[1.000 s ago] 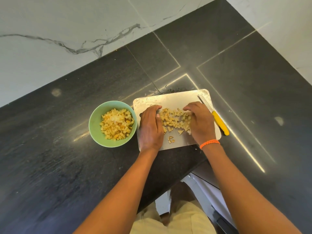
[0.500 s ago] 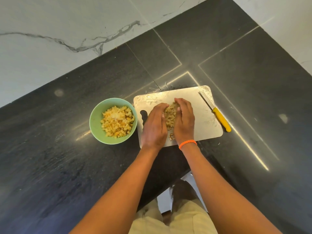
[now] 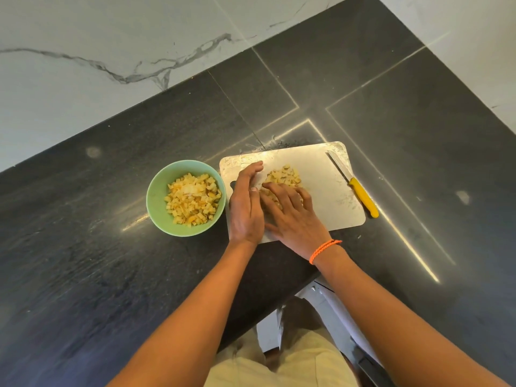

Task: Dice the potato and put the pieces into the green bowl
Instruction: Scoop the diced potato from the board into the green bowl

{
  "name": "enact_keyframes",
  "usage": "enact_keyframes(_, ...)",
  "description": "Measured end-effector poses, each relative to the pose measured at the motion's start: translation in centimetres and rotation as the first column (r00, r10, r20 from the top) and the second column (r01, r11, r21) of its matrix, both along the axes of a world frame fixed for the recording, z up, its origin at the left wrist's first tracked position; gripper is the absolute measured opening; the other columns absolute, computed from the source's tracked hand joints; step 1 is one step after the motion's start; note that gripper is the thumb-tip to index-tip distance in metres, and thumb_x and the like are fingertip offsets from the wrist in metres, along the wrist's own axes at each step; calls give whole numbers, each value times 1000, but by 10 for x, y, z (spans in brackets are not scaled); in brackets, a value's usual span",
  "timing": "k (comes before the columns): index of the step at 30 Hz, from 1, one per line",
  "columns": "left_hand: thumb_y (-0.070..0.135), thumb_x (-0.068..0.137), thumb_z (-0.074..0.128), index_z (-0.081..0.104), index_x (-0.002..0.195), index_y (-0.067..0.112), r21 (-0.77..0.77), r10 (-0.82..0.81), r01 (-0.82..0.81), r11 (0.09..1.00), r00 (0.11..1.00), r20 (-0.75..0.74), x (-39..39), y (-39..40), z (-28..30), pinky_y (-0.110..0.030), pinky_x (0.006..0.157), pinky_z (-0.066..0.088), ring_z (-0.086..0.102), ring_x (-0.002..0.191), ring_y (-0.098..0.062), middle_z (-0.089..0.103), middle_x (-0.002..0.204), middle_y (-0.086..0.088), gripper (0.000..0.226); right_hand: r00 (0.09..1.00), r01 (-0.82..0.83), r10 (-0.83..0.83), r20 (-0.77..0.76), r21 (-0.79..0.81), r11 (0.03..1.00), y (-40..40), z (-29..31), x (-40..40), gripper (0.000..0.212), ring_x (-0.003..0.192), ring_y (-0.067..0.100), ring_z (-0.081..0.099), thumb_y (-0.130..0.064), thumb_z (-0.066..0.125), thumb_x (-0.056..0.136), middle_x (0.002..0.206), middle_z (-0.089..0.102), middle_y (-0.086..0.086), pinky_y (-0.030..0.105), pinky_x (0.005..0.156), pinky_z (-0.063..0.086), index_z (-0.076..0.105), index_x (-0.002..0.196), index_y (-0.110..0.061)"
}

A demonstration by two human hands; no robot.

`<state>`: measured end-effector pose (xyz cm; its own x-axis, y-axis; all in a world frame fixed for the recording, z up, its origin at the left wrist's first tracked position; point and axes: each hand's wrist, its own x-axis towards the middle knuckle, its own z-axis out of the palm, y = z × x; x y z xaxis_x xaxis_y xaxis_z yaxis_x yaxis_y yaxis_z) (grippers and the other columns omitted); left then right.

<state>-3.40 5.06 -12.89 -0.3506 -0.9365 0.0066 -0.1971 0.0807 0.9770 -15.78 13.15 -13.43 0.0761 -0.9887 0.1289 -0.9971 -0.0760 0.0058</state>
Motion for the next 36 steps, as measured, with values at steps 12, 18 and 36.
enact_keyframes(12, 7, 102, 39, 51, 146, 24, -35, -27, 29, 999, 997, 68, 0, 0, 4, -51, 113, 46, 52, 139, -19, 56, 147, 9, 49, 997, 72, -72, 0, 71, 995, -22, 11, -14, 59, 141, 28, 38, -59, 34, 103, 153, 40, 6, 48, 112, 27, 41, 150, -23)
enact_keyframes(18, 10, 103, 41, 48, 149, 14, -71, -34, 39, 997, 998, 60, -2, -1, 8, -42, 122, 38, 43, 147, -14, 48, 158, 5, 47, 993, 117, -113, -39, 116, 986, -31, 16, 2, 58, 146, 33, 32, -52, 35, 101, 157, 37, 10, 58, 118, 19, 37, 150, -22)
enact_keyframes(36, 19, 100, 43, 45, 150, 15, -98, -13, 22, 995, 995, 98, -2, 0, 10, -49, 113, 45, 49, 139, -19, 50, 151, 3, 49, 999, 8, -5, -37, 82, 997, -43, 7, -5, 47, 145, 34, 36, -36, 33, 107, 156, 41, 10, 56, 119, 23, 41, 151, -19)
